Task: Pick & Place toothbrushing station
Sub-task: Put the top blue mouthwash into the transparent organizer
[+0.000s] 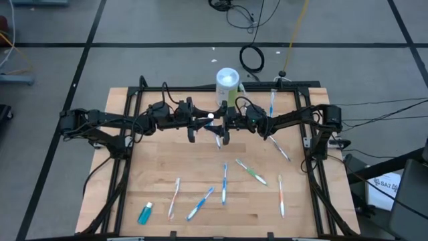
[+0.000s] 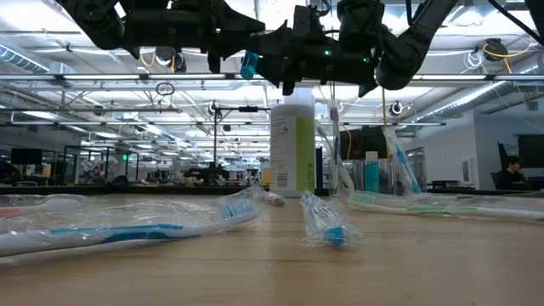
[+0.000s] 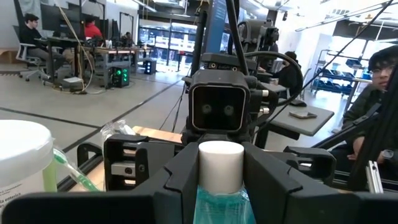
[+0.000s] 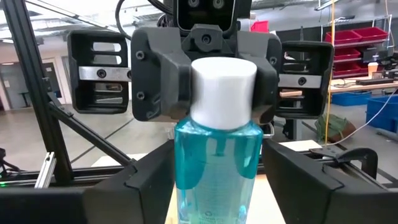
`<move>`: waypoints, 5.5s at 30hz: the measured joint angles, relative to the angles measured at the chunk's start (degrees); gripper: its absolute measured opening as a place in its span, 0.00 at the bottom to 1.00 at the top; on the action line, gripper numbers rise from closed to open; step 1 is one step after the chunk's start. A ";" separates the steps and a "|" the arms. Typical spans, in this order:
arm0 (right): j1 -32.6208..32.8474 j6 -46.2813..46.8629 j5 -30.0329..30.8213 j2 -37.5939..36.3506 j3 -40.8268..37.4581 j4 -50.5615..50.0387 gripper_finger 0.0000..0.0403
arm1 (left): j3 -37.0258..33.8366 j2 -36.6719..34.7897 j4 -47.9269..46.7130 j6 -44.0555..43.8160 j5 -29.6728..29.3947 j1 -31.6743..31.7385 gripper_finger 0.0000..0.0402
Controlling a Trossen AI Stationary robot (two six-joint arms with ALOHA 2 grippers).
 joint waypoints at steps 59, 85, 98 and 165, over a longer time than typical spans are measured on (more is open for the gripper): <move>-3.99 -3.36 0.35 -6.12 -0.11 -21.88 0.42 | 0.01 0.00 -4.12 3.04 -5.63 0.12 0.65; -1.27 0.66 52.76 -38.47 -26.84 -43.57 0.42 | 0.02 0.00 -7.67 2.80 -8.59 0.13 0.67; -2.03 -3.86 52.70 -37.59 -40.52 -15.77 0.42 | 0.02 0.00 -5.49 3.44 -8.64 0.20 0.67; -8.52 -7.02 48.24 -27.92 -40.09 -7.82 0.59 | 0.02 0.00 -4.66 5.42 -8.60 0.31 0.67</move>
